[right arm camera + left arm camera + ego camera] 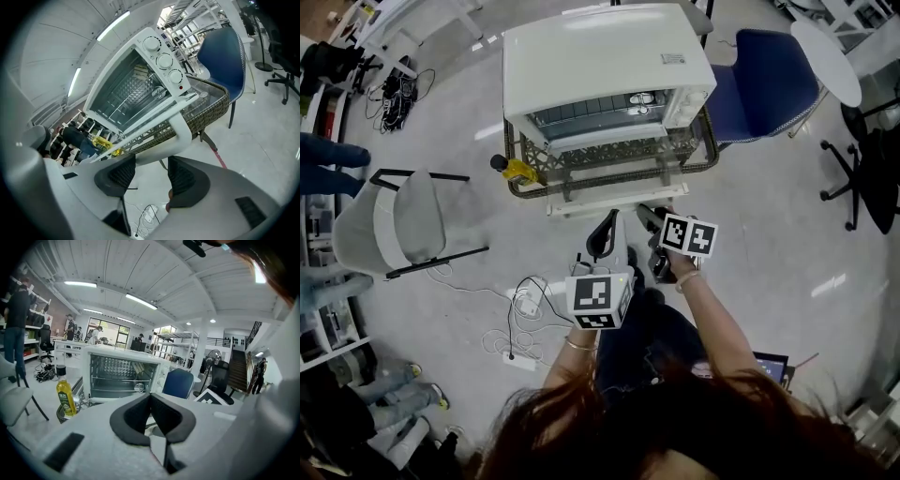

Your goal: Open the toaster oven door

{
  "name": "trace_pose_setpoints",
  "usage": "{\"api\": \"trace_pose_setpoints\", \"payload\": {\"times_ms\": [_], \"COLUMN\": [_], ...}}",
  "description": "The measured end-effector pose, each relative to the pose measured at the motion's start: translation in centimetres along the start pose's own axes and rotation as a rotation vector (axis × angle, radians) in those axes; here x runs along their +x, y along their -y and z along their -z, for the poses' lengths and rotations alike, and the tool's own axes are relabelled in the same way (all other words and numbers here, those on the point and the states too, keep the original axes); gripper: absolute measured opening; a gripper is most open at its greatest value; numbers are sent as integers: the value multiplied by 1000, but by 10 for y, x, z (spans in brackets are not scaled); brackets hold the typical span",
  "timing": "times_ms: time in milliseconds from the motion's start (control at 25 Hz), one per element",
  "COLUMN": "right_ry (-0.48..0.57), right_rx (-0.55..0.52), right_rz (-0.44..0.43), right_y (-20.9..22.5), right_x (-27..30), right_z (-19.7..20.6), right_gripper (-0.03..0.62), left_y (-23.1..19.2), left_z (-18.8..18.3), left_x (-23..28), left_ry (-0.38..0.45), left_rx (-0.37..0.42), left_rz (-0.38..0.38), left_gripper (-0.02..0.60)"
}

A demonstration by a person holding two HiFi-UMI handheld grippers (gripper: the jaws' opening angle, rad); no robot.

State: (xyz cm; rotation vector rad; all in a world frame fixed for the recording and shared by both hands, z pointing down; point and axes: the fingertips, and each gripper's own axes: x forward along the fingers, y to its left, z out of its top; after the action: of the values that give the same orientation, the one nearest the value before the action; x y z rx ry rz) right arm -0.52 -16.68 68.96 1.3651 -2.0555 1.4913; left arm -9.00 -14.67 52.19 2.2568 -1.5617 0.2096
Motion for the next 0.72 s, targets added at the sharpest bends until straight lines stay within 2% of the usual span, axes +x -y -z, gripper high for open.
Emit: {"api": "trace_pose_setpoints", "payload": {"times_ms": [320, 720], "right_ry": [-14, -27], "right_rx": [-3, -13], "right_rz": [4, 11], "right_y": [10, 25], "right_x": [9, 23], "right_z": [10, 23], "right_gripper": [204, 204], "left_y": [-9, -19], "left_z": [24, 48], "left_x": [2, 6], "left_ry": [-21, -8], "left_rx": [3, 6], "left_rz": [-1, -11], "left_gripper": [15, 15]}}
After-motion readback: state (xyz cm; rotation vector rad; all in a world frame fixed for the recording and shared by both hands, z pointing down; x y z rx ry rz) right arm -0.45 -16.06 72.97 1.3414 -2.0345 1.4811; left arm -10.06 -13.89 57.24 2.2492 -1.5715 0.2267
